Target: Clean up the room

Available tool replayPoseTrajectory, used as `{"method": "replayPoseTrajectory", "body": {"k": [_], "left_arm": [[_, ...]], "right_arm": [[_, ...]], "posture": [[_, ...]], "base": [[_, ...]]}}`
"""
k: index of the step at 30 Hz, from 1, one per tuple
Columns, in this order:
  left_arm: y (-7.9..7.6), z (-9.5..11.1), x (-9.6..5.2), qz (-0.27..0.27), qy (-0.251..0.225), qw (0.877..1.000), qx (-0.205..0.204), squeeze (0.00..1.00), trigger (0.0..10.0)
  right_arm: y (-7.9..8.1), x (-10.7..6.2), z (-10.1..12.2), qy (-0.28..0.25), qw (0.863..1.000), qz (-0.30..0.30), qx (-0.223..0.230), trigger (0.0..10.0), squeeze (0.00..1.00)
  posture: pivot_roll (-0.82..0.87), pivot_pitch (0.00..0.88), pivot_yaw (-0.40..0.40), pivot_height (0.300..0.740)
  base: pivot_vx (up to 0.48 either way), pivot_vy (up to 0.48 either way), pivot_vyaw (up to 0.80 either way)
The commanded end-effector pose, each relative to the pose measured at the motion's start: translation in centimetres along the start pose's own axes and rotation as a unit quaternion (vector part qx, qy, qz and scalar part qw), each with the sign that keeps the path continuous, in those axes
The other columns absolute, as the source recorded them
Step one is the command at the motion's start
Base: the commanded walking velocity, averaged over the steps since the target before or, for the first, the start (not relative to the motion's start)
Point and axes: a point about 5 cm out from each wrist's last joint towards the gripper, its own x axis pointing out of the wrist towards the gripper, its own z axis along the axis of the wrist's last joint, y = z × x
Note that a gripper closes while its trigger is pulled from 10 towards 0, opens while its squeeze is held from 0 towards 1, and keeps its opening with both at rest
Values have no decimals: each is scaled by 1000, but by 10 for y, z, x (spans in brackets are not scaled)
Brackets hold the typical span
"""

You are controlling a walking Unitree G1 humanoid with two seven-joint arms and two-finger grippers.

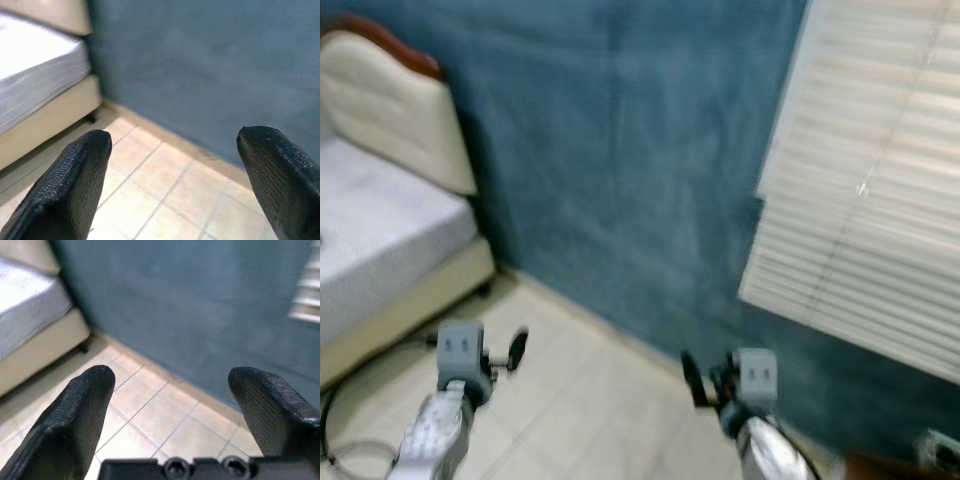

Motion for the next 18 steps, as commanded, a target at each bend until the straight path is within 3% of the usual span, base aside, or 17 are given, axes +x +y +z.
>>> {"method": "replayPoseTrajectory", "body": {"k": [1, 7, 18], "left_arm": [[5, 7, 0, 11, -15, 1000, 9, 0, 10000], [5, 5, -1, 14, -11, 1000, 20, 0, 10000], [14, 5, 3, 33, -3, 998, 56, 0, 10000]], "right_arm": [[8, 5, 7, -14, 1000, 18, -2, 10000, 0], [8, 11, 9, -10, 1000, 28, -5, 10000, 0], [16, 23, 10, -11, 998, 64, 8, 10000, 0]], "posture": [[56, 0, -62, 740], [69, 0, -65, 740], [97, 0, -71, 740]], "base": [[270, 398, 575], [273, 395, 579], [0, 0, 556]]}}
